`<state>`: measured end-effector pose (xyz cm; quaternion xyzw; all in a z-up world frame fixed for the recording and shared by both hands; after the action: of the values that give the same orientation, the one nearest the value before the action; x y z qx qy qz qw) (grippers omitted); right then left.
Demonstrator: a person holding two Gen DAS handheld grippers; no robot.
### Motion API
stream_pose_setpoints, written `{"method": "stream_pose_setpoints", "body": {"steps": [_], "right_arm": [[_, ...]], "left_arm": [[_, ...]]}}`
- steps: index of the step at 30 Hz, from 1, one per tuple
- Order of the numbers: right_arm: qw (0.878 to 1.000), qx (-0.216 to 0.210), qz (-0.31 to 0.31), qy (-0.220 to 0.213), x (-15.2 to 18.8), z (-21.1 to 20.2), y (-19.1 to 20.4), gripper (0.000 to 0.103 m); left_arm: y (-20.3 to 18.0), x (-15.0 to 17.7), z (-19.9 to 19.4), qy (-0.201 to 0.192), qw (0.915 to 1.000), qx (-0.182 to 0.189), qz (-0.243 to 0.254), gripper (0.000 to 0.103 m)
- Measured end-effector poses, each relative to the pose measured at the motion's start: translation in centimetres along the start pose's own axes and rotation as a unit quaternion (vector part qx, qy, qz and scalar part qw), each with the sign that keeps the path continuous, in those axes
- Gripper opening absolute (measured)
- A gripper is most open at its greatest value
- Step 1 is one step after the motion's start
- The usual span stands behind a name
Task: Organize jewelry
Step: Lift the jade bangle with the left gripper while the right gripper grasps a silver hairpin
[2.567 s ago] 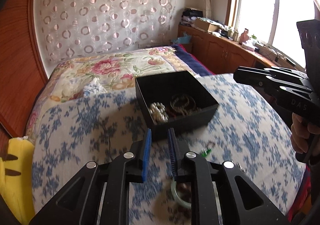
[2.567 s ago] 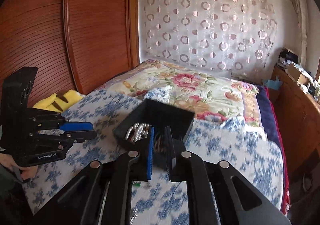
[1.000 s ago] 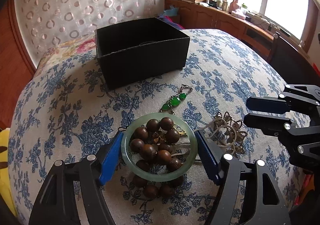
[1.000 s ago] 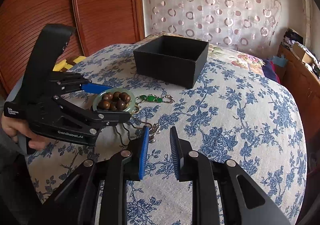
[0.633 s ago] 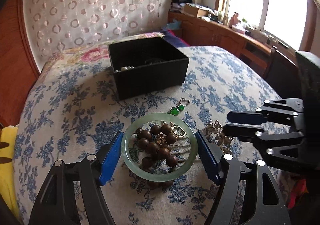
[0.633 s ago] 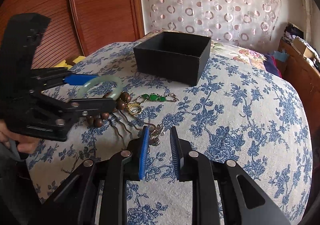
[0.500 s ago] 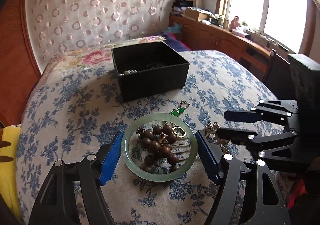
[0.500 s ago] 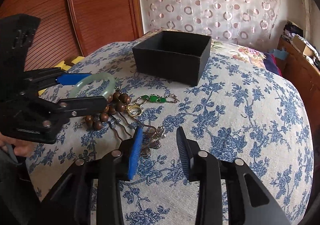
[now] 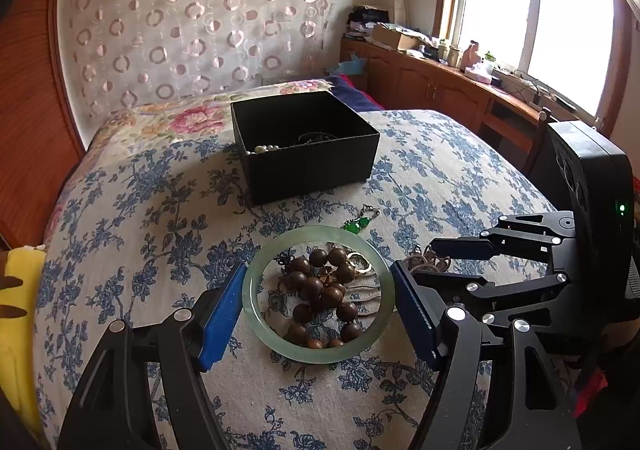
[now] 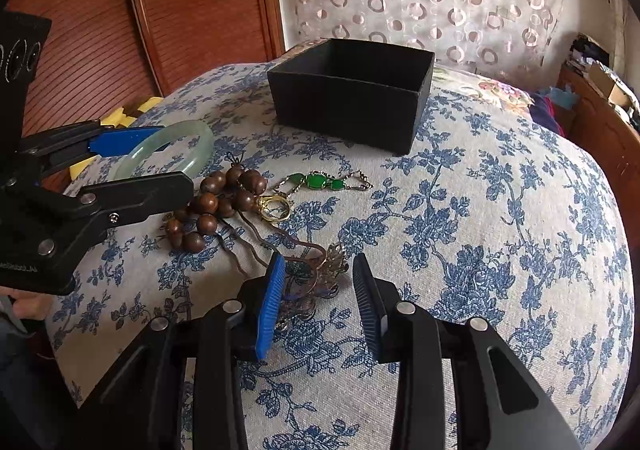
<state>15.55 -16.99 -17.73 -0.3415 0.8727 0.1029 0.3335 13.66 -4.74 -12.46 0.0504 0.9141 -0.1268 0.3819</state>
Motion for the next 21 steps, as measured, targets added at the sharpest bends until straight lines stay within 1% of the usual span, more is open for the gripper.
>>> {"method": "stream_pose_setpoints", "body": {"steps": [1,2,4,6,7,16,21], "right_arm": [[1.0,-0.002,-0.001,0.001,0.0,0.0,-0.1,0.038],[1.0,-0.005,-0.006,0.002,0.2,-0.1,-0.1,0.034],[1.0,-0.004,-0.01,0.004,0.3,-0.3,-0.3,0.031],[1.0,-0.003,-0.013,0.006,0.4,-0.5,-0.7,0.025],[1.0,-0.001,-0.015,0.006,0.4,-0.6,-0.9,0.023],[1.0,0.01,-0.008,0.005,0.5,-1.3,-2.7,0.022],[1.0,0.017,-0.003,0.009,0.8,-1.3,-3.0,0.023]], "left_arm": [[0.0,0.0,0.0,0.0,1.0,0.0,0.0,0.069],[0.0,0.1,0.0,0.0,1.0,0.0,-0.001,0.069],[0.0,0.1,0.0,0.0,1.0,0.001,-0.001,0.069],[0.0,0.1,0.0,-0.001,1.0,0.001,-0.001,0.069],[0.0,0.2,0.0,-0.001,1.0,0.0,-0.001,0.069],[-0.2,0.3,0.1,0.001,1.0,0.001,0.0,0.069],[-0.2,0.4,0.1,0.0,1.0,0.002,-0.001,0.069]]}}
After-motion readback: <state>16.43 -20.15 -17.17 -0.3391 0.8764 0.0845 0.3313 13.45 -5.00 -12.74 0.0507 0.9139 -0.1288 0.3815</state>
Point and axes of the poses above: each gripper's, at about its wrist camera, not at the fingertips, and z roughly the way its jaws point, y to its left, x to its underside, the point moved 7 cm from there along z, roughly the way its jaws point, and after that the axes turned 11 degrees about -z, right-handed, at the moved point
